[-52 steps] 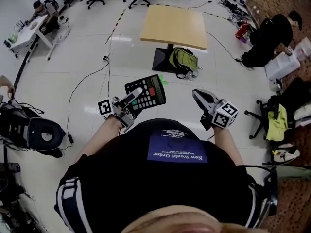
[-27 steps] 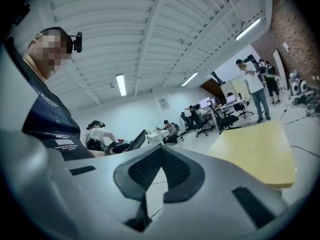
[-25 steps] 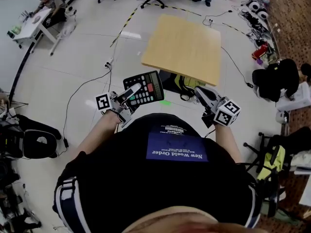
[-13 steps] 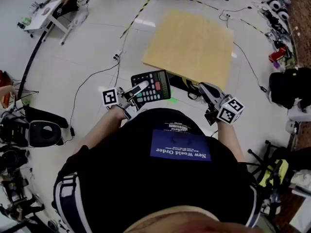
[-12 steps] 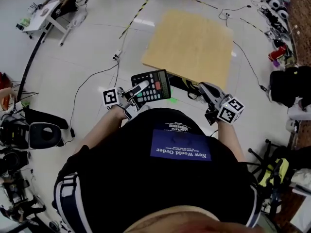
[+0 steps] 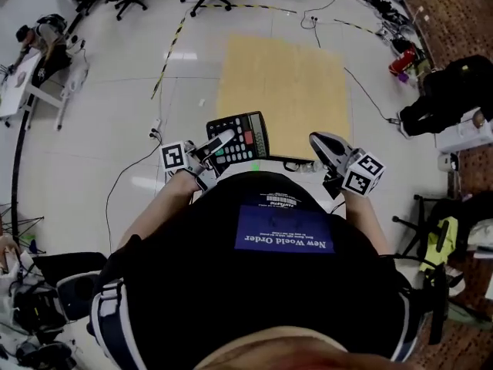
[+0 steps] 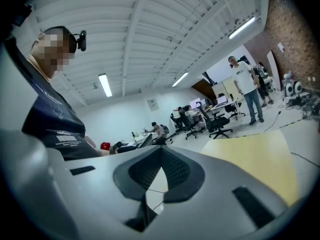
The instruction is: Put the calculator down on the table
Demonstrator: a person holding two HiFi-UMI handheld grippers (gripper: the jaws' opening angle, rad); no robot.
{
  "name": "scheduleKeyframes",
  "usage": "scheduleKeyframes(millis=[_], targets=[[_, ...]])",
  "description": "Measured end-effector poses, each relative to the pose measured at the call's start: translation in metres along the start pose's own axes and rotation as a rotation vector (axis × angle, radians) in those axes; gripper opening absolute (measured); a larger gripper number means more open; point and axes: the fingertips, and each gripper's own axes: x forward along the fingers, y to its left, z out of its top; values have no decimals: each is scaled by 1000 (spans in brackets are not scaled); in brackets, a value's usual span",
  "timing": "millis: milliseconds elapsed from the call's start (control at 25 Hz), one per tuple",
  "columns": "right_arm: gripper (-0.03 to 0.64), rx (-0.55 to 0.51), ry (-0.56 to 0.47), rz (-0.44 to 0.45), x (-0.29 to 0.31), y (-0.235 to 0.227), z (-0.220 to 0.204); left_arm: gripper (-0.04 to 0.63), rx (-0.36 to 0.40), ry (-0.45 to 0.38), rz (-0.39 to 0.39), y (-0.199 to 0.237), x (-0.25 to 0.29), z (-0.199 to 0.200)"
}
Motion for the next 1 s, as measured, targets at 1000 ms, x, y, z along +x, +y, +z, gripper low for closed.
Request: scheduleKeyframes(millis=[1000], targets=[[-12,134,155,96,56,-107,2,84,-84,-126,333,151,0,55]])
